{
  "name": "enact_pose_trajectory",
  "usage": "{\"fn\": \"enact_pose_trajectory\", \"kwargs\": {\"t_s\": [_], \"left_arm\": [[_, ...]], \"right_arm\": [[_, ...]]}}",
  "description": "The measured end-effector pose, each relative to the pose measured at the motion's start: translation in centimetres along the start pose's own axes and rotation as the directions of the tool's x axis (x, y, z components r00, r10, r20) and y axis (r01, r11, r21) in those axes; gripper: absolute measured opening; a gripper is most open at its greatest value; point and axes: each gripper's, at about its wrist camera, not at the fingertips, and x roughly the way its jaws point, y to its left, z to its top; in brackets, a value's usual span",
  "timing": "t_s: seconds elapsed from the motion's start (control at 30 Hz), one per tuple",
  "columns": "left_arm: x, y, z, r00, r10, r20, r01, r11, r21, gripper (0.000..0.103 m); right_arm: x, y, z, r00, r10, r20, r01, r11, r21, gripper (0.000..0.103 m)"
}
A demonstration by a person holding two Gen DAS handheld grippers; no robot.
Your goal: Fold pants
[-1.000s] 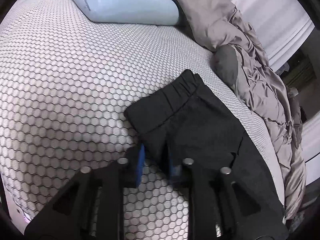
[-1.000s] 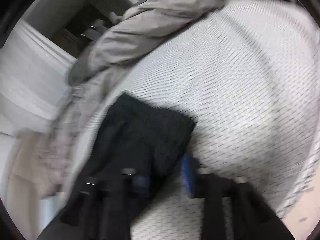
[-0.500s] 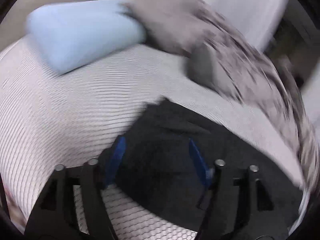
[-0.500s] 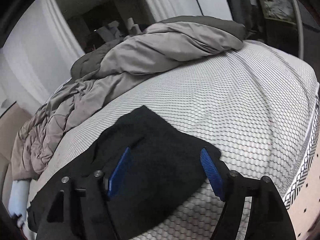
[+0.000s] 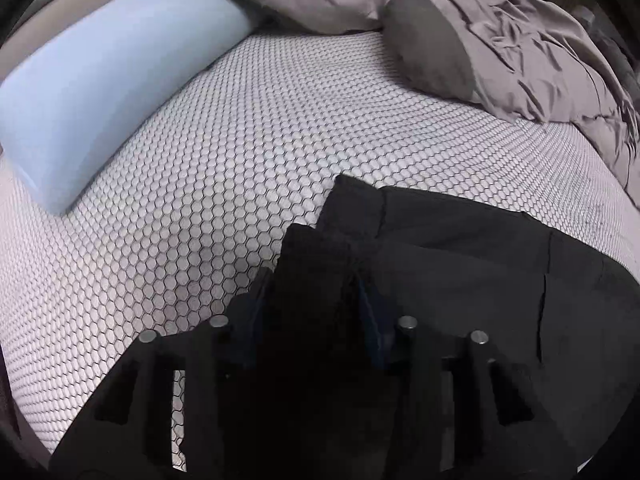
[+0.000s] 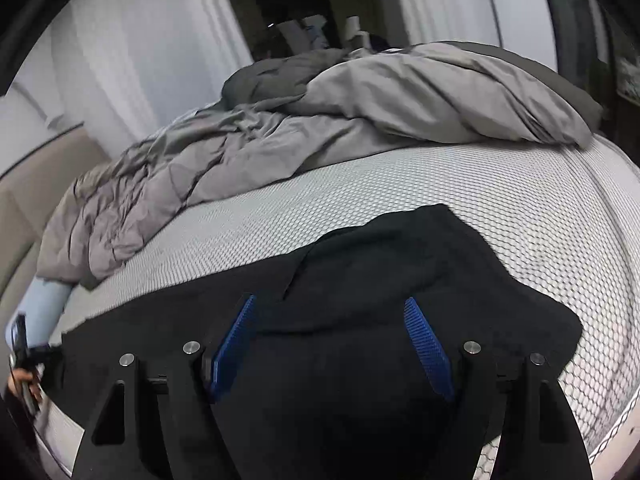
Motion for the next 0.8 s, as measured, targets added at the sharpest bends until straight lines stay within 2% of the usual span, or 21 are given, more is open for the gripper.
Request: {"fn": "enact_pose_trajectory", "kwargs": {"t_s": [0.03,0.13,0.3,0.4,0.43,0.5,0.53,0.57,0.63,0.7,0.77,0.8], "left_arm": [[-0.4,-0.4,-0.2,1.000,0.005,0.020,-0.006,1.000,0.020,0.029],[-3.1,-1.2,-0.7,0.992,0.035,0.120,-0.042,0.997,0.059,0.027],[-8.8,-0.4,1.6,0.958,-0.056,0.280,0.064,0.998,-0.019,0.027],[-11.0,-0.8,4.5,0.944,-0.065,0.325,0.074,0.997,-0.014,0.027],[-11.0,-0.9,5.4,0.945,-0.048,0.324,0.054,0.998,-0.011,0.027],[-8.5,-1.1,7.0,0.968,0.002,0.253,0.001,1.000,-0.012,0.032],[-6.0,-1.3,7.5,0.986,0.043,0.162,-0.044,0.999,0.005,0.034],[-3.9,-1.2,7.3,0.994,0.066,0.088,-0.067,0.998,0.009,0.034],[-0.7,-1.0,6.0,0.997,0.074,-0.036,-0.074,0.997,-0.008,0.034],[-0.5,-0.3,4.5,0.999,0.049,-0.016,-0.050,0.998,-0.048,0.039],[-1.6,0.7,3.6,1.000,0.017,0.001,-0.016,0.994,-0.105,0.048],[-2.5,1.3,3.0,1.000,-0.001,0.007,0.002,0.991,-0.136,0.048]], "right_arm": [[0.2,0.1,0.1,1.000,-0.004,0.001,0.004,1.000,-0.003,0.077],[0.2,-0.4,0.2,1.000,-0.010,0.007,0.010,1.000,0.018,0.077],[-0.3,-2.3,0.4,0.999,-0.028,0.020,0.026,0.997,0.074,0.077],[-0.5,-3.1,0.3,0.998,-0.058,0.016,0.056,0.996,0.074,0.077],[-0.6,-3.4,0.3,0.998,-0.064,0.013,0.063,0.995,0.077,0.077],[-0.6,-4.1,0.3,0.997,-0.080,0.009,0.079,0.993,0.087,0.077],[-0.6,-4.3,0.3,0.996,-0.084,0.008,0.083,0.992,0.092,0.077],[-0.7,-4.7,0.3,0.996,-0.089,0.006,0.088,0.991,0.100,0.077],[-0.9,-5.2,0.3,0.996,-0.090,0.008,0.089,0.989,0.117,0.077],[-1.2,-5.6,0.4,0.996,-0.092,0.015,0.090,0.988,0.126,0.077],[-1.5,-5.9,0.4,0.995,-0.094,0.018,0.091,0.988,0.127,0.079],[-1.6,-6.2,0.3,0.995,-0.096,0.019,0.093,0.987,0.130,0.081]]}}
